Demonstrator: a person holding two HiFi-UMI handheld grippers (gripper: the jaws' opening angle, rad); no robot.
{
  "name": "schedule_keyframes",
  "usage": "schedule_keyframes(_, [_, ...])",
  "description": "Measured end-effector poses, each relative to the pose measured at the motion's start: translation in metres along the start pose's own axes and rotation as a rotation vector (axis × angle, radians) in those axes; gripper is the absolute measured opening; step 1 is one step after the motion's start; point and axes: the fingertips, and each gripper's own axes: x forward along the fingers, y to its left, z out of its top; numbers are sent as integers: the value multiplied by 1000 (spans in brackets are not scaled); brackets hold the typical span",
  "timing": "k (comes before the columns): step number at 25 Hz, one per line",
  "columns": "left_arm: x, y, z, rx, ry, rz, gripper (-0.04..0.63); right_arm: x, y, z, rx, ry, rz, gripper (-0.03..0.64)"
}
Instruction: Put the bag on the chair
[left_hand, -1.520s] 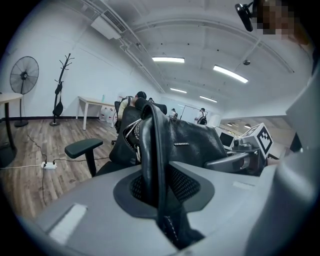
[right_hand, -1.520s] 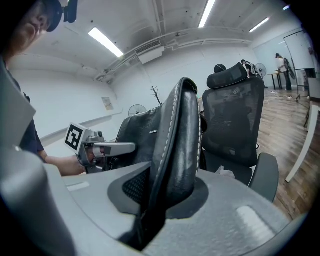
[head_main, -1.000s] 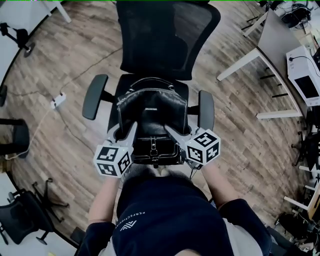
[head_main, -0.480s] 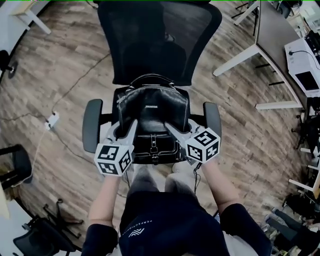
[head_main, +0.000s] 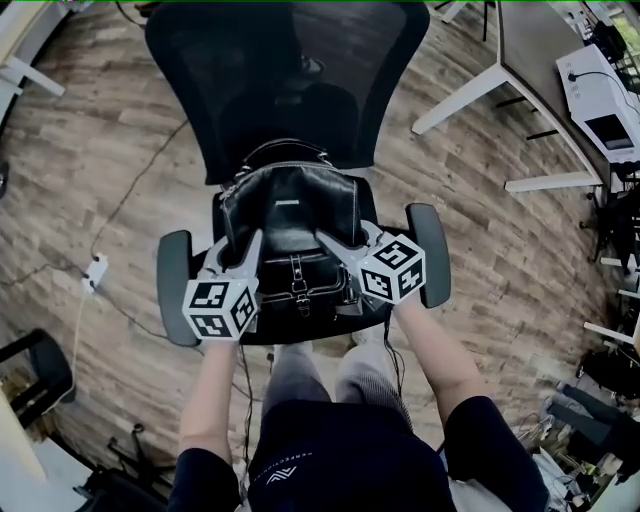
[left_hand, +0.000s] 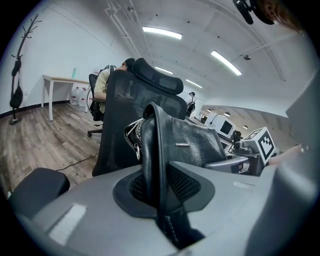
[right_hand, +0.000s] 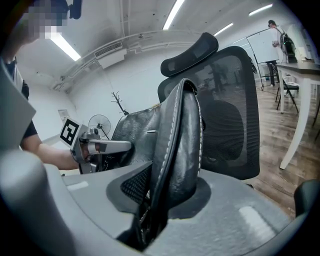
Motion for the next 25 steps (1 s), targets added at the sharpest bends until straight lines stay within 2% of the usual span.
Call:
schedule_keyframes(9, [42,25,1,15,-2,-13,100,31,-40,1,7,-32,-7,101])
schedule_keyframes(15, [57,47,-12,-2,21,4,101,58,-54,-6,8,-3,-7,114])
schedule_keyframes(25, [92,68,-39,32,69,-6,115,80,-86,-34,95,31,-87,140])
